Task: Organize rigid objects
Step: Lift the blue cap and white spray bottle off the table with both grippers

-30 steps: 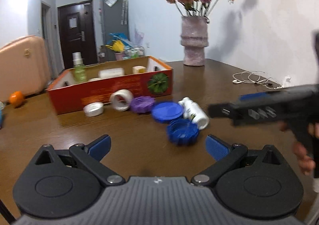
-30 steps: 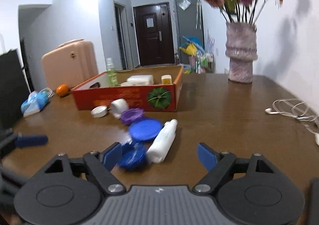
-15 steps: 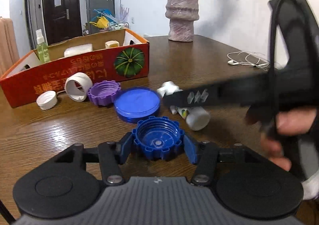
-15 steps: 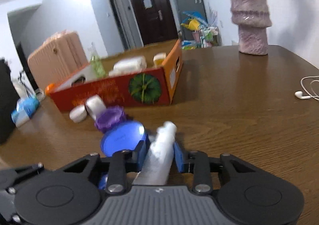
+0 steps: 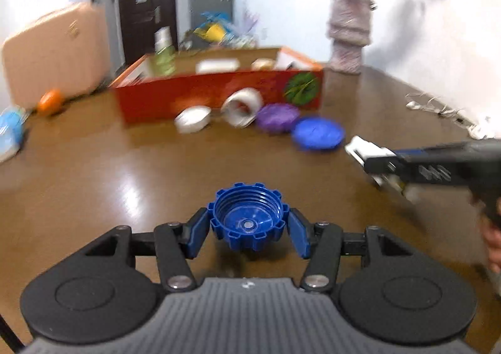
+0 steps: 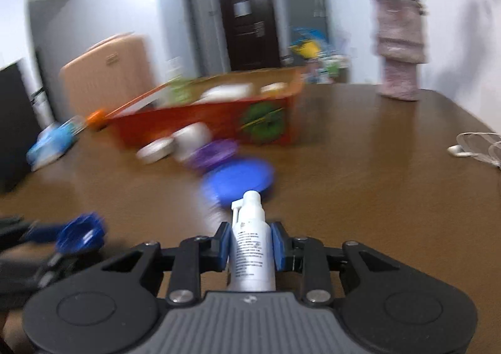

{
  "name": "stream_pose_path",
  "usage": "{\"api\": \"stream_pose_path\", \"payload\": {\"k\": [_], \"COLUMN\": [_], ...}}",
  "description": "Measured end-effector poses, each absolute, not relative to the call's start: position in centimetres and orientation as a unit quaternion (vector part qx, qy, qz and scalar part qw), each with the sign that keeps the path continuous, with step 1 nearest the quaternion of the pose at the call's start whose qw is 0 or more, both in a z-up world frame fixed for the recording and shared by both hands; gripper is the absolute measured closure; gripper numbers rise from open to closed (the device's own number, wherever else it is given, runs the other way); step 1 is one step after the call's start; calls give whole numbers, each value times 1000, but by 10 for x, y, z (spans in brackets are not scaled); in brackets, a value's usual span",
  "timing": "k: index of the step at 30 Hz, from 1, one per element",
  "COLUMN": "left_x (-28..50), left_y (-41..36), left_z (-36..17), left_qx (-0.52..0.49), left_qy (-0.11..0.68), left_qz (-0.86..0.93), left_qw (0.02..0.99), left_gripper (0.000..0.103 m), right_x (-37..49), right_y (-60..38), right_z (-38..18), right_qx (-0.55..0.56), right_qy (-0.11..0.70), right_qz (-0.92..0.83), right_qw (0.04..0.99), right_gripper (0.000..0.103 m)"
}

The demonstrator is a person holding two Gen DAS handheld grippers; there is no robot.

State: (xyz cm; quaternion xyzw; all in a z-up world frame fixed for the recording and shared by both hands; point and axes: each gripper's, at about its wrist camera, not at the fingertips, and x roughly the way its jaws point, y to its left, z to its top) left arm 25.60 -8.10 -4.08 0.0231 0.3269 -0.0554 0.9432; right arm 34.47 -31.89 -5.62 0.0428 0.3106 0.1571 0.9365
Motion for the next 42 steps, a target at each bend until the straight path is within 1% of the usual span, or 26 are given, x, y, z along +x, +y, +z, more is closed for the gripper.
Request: {"api": "stream_pose_path", "payload": {"k": [4, 6, 12, 17, 20, 21, 23, 25, 27, 28, 29, 31, 32, 35, 37, 38, 42], "left_x": [230, 221, 204, 200, 203, 203, 204, 205, 206, 207, 207, 208, 208, 209, 209, 208, 210], "left_y": [-56, -45, -12, -1, -1, -1, 0, 1, 3, 3, 3, 5, 5, 5, 5, 4, 2], "left_z": [-43, -41, -45, -48, -49, -49, -49, -48, -48, -48, -49, -49, -49, -47, -44, -41, -32], "left_qx": [12, 14, 17, 3, 1, 1, -3, -9, -13, -15, -15, -16, -19, -17, -10, -8, -6], "left_qy": [329, 324, 326, 321, 321, 320, 319, 319, 316, 318, 319, 318, 318, 314, 302, 296, 280], "left_qz": [-41, -39, -30, -44, -57, -62, -66, -63, -64, -66, -67, -67, -68, -66, -63, -62, -62], "left_qw": [943, 945, 945, 946, 946, 945, 945, 946, 946, 946, 945, 945, 945, 947, 951, 953, 958], "left_gripper": [48, 48, 48, 47, 37, 35, 35, 35, 38, 41, 48, 48, 48, 48, 48, 48, 48], "right_x": [289, 268, 245, 242, 240, 240, 242, 248, 255, 259, 262, 272, 277, 286, 286, 285, 268], "right_y": [-273, -243, -193, -173, -171, -171, -171, -170, -168, -168, -168, -170, -170, -167, -165, -165, -170], "right_z": [-57, -57, -45, -48, -47, -46, -47, -47, -43, -41, -40, -38, -38, -40, -37, -33, -9], "right_qx": [17, -10, -44, -60, -61, -62, -57, -53, -49, -43, -38, -26, -22, -31, -36, -35, -32], "right_qy": [331, 324, 319, 332, 337, 339, 346, 356, 360, 364, 370, 382, 388, 400, 391, 381, 309], "right_qz": [227, 248, 269, 238, 225, 222, 221, 221, 222, 225, 231, 235, 235, 237, 241, 238, 234], "right_qw": [916, 913, 908, 911, 912, 912, 910, 907, 905, 903, 899, 893, 891, 885, 888, 893, 921], "right_gripper": [76, 76, 76, 76, 76, 75, 74, 74, 74, 74, 74, 75, 81, 81, 82, 85, 85]}}
